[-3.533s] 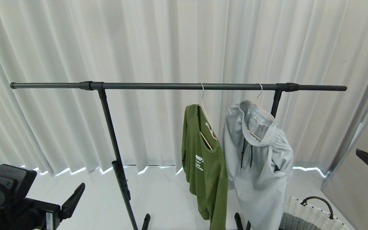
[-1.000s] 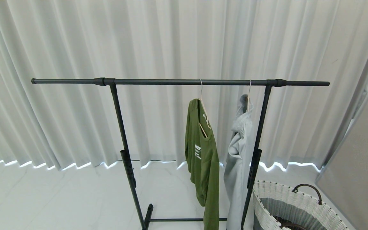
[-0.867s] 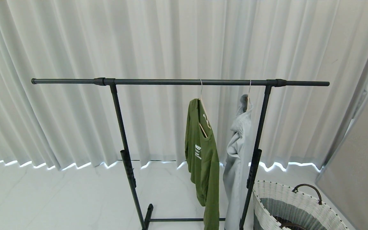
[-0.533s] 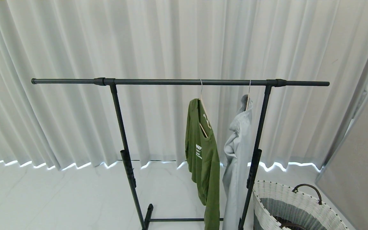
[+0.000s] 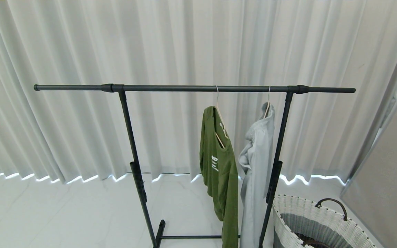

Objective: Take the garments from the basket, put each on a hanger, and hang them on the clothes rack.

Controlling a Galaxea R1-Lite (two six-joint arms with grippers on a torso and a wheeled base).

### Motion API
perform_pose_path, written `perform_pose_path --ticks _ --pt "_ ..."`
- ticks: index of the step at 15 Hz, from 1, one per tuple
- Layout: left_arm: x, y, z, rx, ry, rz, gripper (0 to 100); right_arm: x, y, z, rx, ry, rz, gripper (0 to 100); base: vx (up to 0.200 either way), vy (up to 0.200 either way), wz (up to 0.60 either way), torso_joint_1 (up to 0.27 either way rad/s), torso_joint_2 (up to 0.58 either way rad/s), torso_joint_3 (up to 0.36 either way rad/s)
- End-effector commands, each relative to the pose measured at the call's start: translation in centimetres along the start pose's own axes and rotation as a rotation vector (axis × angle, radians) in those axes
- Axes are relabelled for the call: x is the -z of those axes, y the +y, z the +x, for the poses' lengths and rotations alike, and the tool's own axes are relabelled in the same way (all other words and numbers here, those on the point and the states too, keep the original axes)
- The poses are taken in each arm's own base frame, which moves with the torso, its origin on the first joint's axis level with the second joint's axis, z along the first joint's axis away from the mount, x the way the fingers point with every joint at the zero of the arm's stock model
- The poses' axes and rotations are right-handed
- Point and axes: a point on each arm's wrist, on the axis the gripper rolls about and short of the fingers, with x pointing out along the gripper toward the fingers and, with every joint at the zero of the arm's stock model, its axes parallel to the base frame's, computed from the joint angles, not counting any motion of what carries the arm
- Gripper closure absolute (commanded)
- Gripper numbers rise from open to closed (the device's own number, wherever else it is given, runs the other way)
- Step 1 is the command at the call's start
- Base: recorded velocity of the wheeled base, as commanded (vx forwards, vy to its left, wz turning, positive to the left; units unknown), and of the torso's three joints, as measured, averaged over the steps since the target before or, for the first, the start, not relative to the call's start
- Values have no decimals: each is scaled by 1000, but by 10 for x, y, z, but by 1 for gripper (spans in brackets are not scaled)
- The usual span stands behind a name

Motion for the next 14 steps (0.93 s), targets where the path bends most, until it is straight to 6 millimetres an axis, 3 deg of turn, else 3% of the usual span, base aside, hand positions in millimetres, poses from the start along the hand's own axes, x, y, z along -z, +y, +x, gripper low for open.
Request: perform_pose_path --ticks 1,2,3,6,9,14 --pt "1 -3 1 36 -10 -33 0 0 0 0 -1 4 -1 0 0 0 0 0 0 0" --pt "-1 -2 2 40 -31 -194 0 0 0 0 -1 4 5 0 0 0 0 0 0 0" --pt "-1 -3 2 49 -30 -220 0 0 0 0 -1 4 10 0 0 0 0 0 0 0" --pt "-3 -9 0 337 -79 -244 0 1 1 0 -79 4 58 0 0 0 0 0 0 0" --pt "-1 -11 0 403 -69 -239 0 4 2 -2 -295 -41 72 0 0 0 0 0 0 0" --pt "-1 -13 -2 534 -88 -247 0 11 2 -7 -224 -27 166 0 0 0 0 0 0 0"
